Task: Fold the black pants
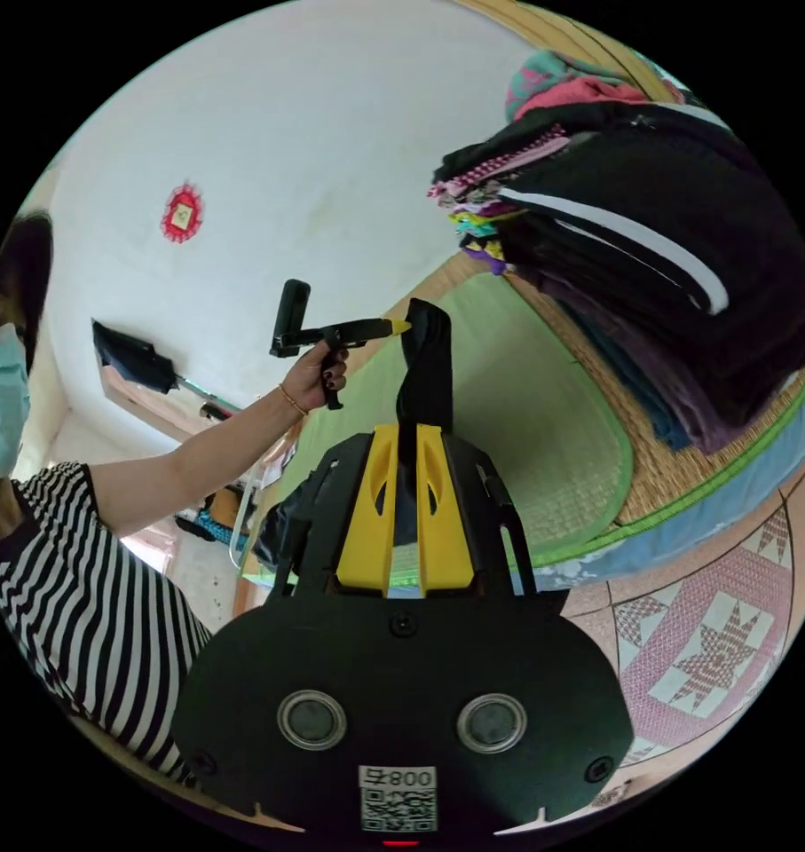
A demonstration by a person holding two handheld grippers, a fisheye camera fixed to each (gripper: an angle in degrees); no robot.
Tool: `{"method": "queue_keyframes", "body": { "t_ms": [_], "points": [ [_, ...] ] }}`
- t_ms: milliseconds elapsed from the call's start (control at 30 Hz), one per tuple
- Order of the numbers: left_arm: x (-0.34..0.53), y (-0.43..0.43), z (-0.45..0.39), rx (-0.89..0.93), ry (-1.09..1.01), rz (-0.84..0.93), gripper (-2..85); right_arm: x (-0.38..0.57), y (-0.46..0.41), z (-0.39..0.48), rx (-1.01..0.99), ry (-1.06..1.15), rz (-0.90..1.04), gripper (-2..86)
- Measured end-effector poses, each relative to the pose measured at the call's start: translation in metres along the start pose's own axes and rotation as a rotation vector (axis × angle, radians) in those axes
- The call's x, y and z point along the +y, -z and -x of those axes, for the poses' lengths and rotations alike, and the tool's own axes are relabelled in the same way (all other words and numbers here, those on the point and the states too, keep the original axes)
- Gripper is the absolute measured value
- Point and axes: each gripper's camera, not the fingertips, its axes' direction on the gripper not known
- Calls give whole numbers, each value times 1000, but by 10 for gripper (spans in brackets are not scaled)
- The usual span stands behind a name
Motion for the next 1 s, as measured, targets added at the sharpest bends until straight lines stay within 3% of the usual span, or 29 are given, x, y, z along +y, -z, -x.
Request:
{"method": "queue_keyframes", "body": {
  "t_ms": [200, 433, 800, 1000],
  "points": [
    [83, 71, 7, -36, 11, -83, 5, -15, -42, 85, -130, 129, 109, 31],
    [216, 138, 43, -68, 171, -169, 4, -13, -130, 172, -275, 226, 325, 29],
    [391, 153, 115, -106, 552, -161, 9, 4, -279, 245, -261, 198, 634, 27],
    [487, 164, 121, -5, 728, -269, 40, 3, -329, 275, -262, 184, 724, 28]
  ]
}}
